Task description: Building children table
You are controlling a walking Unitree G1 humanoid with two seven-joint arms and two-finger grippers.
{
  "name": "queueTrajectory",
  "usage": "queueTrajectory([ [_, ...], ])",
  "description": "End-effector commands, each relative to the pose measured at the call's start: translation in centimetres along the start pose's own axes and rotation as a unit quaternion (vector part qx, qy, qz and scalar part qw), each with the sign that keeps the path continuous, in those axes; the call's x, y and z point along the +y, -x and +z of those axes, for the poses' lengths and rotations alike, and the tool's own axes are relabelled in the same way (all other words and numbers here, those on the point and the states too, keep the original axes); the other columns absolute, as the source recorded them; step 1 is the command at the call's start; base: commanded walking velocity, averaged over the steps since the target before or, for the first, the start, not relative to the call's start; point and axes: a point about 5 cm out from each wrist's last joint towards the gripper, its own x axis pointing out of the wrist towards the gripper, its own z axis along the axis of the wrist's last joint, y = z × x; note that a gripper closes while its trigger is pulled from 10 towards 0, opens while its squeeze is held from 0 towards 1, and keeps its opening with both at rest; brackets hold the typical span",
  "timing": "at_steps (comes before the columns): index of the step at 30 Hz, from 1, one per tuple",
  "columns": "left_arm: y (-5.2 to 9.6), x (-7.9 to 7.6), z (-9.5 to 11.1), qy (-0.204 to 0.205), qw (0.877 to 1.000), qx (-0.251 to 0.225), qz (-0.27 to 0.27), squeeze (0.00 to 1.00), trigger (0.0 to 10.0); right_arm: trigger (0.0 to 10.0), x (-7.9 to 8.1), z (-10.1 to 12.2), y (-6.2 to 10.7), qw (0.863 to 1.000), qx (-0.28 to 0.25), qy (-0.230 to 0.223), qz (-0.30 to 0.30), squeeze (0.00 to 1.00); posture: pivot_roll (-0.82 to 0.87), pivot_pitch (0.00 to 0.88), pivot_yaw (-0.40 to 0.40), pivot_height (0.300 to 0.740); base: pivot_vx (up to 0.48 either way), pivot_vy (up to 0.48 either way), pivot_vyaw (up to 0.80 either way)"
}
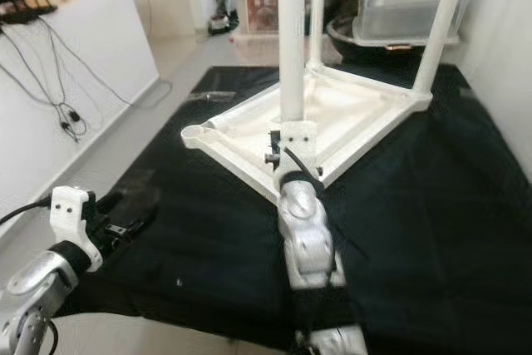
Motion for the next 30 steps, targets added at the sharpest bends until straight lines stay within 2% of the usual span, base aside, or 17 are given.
queueTrajectory([
  [1,-0.1,0.3,0.0,0.0,1.0,0.003,0.001,0.0,10.0,10.0,1.5,0.7,0.5,0.989,-0.016,-0.055,0.133,0.5,-0.01,0.0,0.093,0.74,0.0,0.0,0.0],
  [2,-0.2,0.3,0.0,0.0,1.0,0.001,0.002,0.0,10.0,10.0,2.2,1.4,0.4,0.98,-0.028,-0.068,0.184,1.0,0.0,0.0,0.086,0.74,0.0,0.0,0.0],
  [6,-0.4,0.3,0.0,-0.001,1.0,0.001,0.004,0.0,10.0,10.0,3.7,3.0,0.2,0.951,-0.051,-0.064,0.298,1.0,0.02,0.0,0.076,0.74,0.0,0.0,0.0],
  [7,-0.5,0.3,0.0,-0.005,1.0,0.003,0.005,0.0,10.0,10.0,4.1,3.4,-0.2,0.933,-0.07,-0.047,0.35,0.0,0.05,0.0,0.061,0.74,0.0,0.0,0.0],
  [8,-0.5,0.3,0.0,-0.005,1.0,0.003,0.005,0.0,10.0,10.0,4.1,3.4,-0.2,0.933,-0.07,-0.047,0.35,0.0,0.05,0.0,0.061,0.74,0.0,0.0,0.0],
  [11,-0.6,0.3,-0.1,-0.01,1.0,0.003,0.007,0.0,10.0,10.0,4.8,3.5,-0.6,0.891,-0.083,-0.02,0.447,0.0,0.07,0.0,0.031,0.74,0.0,0.0,0.0],
  [13,-0.6,0.3,-0.1,-0.009,1.0,0.002,0.009,0.0,10.0,10.0,5.0,3.2,-0.6,0.878,-0.076,-0.019,0.472,0.0,0.07,0.0,0.031,0.74,0.0,0.0,0.0],
  [14,-0.6,0.2,-0.1,-0.008,1.0,-0.001,0.012,0.0,10.0,4.7,5.3,2.7,-1.3,0.88,-0.068,-0.026,0.47,0.0,0.07,0.0,0.014,0.74,0.0,0.0,0.0],
  [16,-0.5,0.2,-0.1,-0.007,1.0,-0.003,0.013,0.0,10.0,4.7,5.5,2.4,-1.8,0.883,-0.062,-0.031,0.465,0.0,0.07,0.0,0.014,0.74,0.0,0.0,0.0],
  [17,-0.5,0.1,-0.2,-0.005,1.0,-0.006,0.015,0.0,10.0,0.0,5.4,1.8,-2.7,0.903,-0.041,-0.041,0.425,0.0,0.08,0.0,0.002,0.74,0.0,0.0,0.0],
  [19,-0.4,0.0,-0.2,-0.003,1.0,-0.008,0.017,0.0,10.0,0.0,5.3,1.4,-3.3,0.916,-0.026,-0.046,0.398,0.0,0.08,0.0,0.002,0.74,0.0,0.0,0.0],
  [21,-0.4,-0.1,-0.2,-0.001,1.0,-0.01,0.017,0.0,10.0,0.0,2.4,-0.5,-5.1,0.986,0.051,-0.038,0.156,0.0,0.08,0.0,-0.005,0.74,0.0,0.0,0.0],
  [22,-0.4,-0.1,-0.2,-0.002,1.0,-0.01,0.017,0.0,10.0,0.0,0.5,-1.4,-5.3,0.995,0.083,-0.037,0.032,0.0,0.07,0.0,-0.007,0.74,0.0,0.0,0.0],
  [23,-0.3,-0.1,-0.2,-0.002,1.0,-0.01,0.017,0.0,10.0,0.0,-0.8,-2.0,-5.2,0.993,0.102,-0.035,-0.043,0.0,0.07,0.0,-0.007,0.74,0.0,0.0,0.0],
  [24,-0.3,-0.1,-0.2,-0.002,1.0,-0.01,0.017,0.0,10.0,0.0,-0.8,-2.0,-5.2,0.993,0.102,-0.035,-0.043,0.0,0.07,0.0,-0.007,0.74,0.0,0.0,0.0],
  [27,-0.4,-0.2,-0.1,0.001,1.0,-0.013,0.015,0.0,10.0,0.0,-5.8,-3.8,-1.9,0.974,0.111,-0.015,-0.196,0.0,0.05,0.0,-0.012,0.74,0.0,0.0,0.0],
  [30,-0.4,-0.2,-0.1,0.002,1.0,-0.014,0.016,0.0,10.0,0.0,-7.8,-3.8,0.4,0.967,0.103,0.011,-0.235,0.0,0.04,0.0,-0.015,0.74,0.0,0.0,0.0],
])
